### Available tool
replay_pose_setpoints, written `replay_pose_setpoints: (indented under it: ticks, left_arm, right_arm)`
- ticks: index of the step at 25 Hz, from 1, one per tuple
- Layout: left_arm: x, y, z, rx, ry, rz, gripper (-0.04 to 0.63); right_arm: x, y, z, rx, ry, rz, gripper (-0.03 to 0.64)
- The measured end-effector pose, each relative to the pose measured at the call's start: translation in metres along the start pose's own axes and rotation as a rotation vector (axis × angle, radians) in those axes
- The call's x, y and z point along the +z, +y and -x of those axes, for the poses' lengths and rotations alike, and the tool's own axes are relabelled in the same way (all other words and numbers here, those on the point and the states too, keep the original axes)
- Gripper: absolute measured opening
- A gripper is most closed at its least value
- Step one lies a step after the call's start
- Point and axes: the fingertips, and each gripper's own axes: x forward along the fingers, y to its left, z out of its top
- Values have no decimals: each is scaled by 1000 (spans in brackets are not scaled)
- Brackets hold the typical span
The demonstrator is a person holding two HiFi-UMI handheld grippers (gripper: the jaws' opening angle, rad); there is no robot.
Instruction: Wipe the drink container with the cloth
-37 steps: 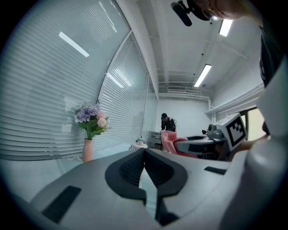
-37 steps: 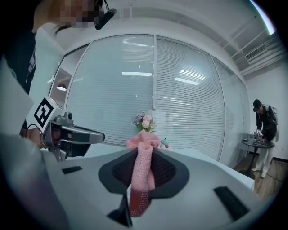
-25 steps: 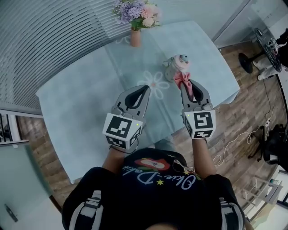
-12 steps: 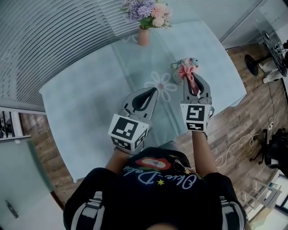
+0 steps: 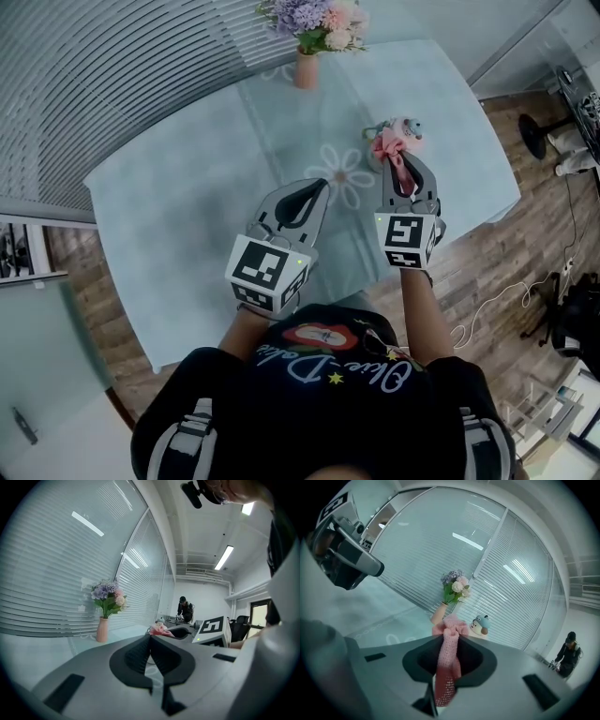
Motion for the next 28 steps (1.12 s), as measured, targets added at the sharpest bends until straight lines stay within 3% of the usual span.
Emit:
replay_pose_setpoints:
  ticks: [13,28]
  left_arm:
    - [2,4,5,56,3,0,5]
    - [2,9,19,132,10,0,5]
  right_arm:
    - [-24,21,-13,80,42,-29,61]
    - [-61,50,-30,189,159,28,60]
